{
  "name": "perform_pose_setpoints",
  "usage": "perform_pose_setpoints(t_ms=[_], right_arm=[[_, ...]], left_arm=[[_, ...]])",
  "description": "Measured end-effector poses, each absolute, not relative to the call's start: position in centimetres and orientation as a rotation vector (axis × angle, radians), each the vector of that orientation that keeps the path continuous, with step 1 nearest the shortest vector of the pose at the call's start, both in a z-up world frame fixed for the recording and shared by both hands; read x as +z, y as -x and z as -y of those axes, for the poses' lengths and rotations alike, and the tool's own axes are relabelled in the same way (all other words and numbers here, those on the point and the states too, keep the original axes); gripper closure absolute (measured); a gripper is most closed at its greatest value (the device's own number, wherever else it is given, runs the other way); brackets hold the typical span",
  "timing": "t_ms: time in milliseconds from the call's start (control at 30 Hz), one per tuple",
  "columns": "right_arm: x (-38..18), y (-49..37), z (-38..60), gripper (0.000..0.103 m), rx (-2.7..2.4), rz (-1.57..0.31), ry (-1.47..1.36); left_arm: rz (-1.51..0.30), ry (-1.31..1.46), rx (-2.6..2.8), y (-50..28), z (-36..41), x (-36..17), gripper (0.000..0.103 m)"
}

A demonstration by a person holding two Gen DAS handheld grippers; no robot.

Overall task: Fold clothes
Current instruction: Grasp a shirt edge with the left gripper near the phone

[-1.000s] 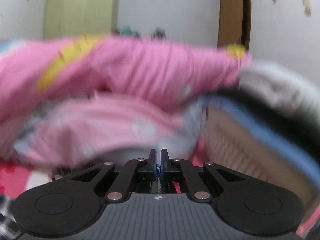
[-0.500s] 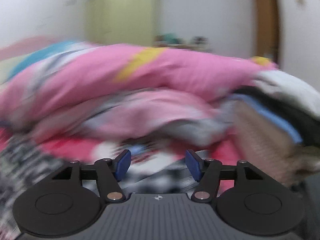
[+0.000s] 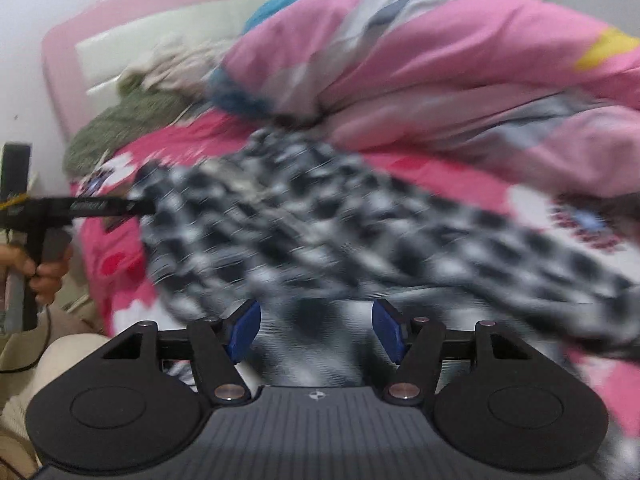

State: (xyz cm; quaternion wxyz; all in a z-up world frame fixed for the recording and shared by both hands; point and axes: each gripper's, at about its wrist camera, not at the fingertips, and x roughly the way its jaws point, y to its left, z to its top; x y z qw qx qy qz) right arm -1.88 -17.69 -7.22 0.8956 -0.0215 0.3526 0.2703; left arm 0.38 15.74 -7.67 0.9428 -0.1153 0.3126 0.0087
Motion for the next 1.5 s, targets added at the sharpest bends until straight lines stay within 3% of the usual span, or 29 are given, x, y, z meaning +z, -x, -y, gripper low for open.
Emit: perform_pose_setpoints(t_ms=[267, 700, 733, 833, 1000, 1067, 1367, 1500], right_arm=[[-7.7, 0.6, 14.2, 0.039, 0.564, -0.735, -0.007], [-10.9, -1.0, 10.0, 0.039, 0.546, -0.768, -0.183], [-11.3, -1.1, 9.6, 0.04, 0.552, -0.776, -0.191], [-12.1, -1.3, 8.7, 0.04, 0.57, -0.792, -0.2], [-12.0, -0.9, 9.0, 0.04, 0.574, -0.775, -0.188], [-12.1, -0.9, 9.4, 0.04, 0.569, -0.774, -0.195], [-12.5, -1.1, 10.8, 0.04, 0.549, -0.779, -0.234], [-12.7, -1.3, 11.0, 0.04, 0.545, -0.782, -0.242]], left_arm=[[-0.626, 0.351, 0.012, -0.7, -18.2, -9.2, 0.017], [-0.517, 0.41, 0.178, 3.0, -23.5, -7.8, 0.02], [-0.527, 0.411, 0.197, 3.1, -23.8, -7.9, 0.023], [-0.577, 0.437, 0.208, 3.1, -23.4, -8.9, 0.045], [-0.612, 0.382, 0.128, 2.0, -20.8, -10.0, 0.064], [-0.633, 0.343, 0.13, 1.1, -20.3, -10.7, 0.079], [-0.679, 0.351, 0.154, -1.0, -23.6, -11.7, 0.095], [-0.677, 0.398, 0.118, -1.2, -25.0, -12.0, 0.098]])
